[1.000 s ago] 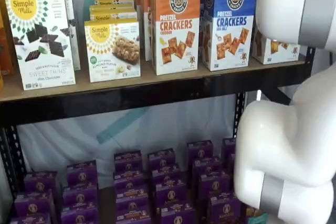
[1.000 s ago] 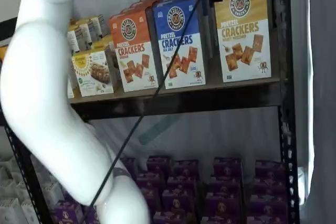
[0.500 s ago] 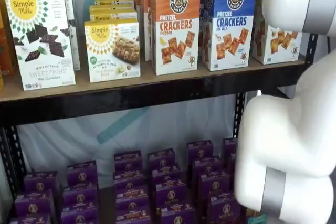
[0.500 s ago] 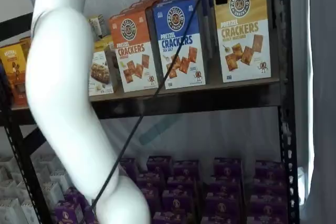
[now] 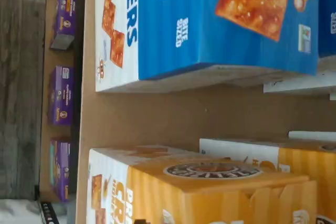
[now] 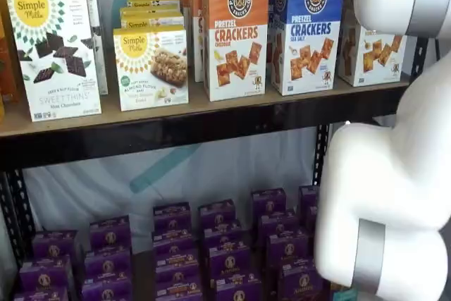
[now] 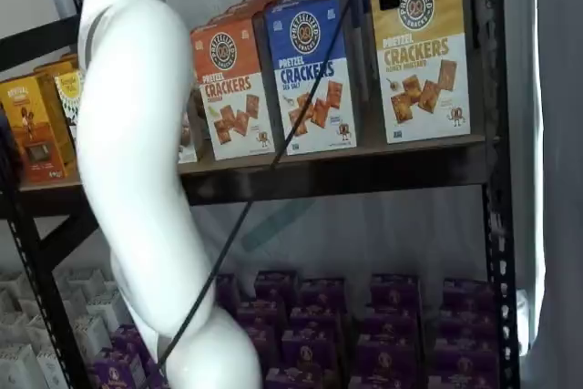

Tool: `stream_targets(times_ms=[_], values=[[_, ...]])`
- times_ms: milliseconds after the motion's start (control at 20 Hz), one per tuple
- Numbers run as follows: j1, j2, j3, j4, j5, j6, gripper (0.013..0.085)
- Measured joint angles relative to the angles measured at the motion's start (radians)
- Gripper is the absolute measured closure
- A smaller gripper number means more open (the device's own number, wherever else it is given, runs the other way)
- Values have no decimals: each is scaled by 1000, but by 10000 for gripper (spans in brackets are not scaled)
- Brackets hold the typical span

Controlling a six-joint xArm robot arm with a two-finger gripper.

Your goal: Retrieve the yellow and white box located on the top shelf, the sixth one from the left

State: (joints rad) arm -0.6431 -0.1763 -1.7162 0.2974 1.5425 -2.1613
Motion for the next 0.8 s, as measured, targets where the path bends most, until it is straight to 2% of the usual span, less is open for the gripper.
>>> stream_targets(times_ms=[150,500,800], values=[[5,15,-10,-5,-4,3,130],[19,29,-2,-52,-26,-3,130],[29,57,-36,-98,28,6,130]])
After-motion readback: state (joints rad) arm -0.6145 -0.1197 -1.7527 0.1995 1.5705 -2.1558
